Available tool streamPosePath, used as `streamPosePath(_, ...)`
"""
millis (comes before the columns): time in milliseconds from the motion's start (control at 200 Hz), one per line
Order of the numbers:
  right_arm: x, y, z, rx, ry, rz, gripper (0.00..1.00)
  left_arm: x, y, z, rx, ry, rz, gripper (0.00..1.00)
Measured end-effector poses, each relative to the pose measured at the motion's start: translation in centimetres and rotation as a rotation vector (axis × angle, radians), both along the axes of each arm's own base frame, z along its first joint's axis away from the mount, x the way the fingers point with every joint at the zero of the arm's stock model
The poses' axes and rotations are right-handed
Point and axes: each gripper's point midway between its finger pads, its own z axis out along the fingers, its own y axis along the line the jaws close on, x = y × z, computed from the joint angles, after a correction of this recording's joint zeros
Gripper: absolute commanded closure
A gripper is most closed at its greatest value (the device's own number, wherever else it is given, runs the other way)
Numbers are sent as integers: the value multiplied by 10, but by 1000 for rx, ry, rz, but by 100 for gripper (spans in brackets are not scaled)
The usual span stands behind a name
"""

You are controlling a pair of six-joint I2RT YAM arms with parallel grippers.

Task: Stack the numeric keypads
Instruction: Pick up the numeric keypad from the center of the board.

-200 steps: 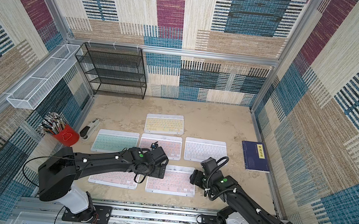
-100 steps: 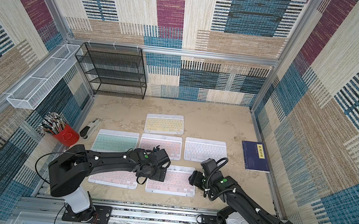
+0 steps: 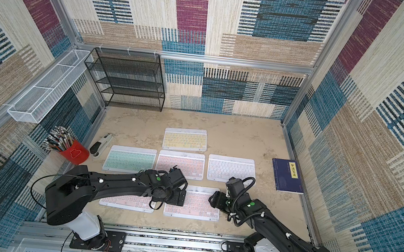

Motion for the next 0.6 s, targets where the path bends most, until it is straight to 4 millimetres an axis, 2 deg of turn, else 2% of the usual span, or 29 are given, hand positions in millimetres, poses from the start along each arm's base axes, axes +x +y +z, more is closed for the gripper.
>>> streamPosePath(601, 0, 7, 1, 35, -9, 24, 25, -1, -8, -11, 15, -16, -16, 3)
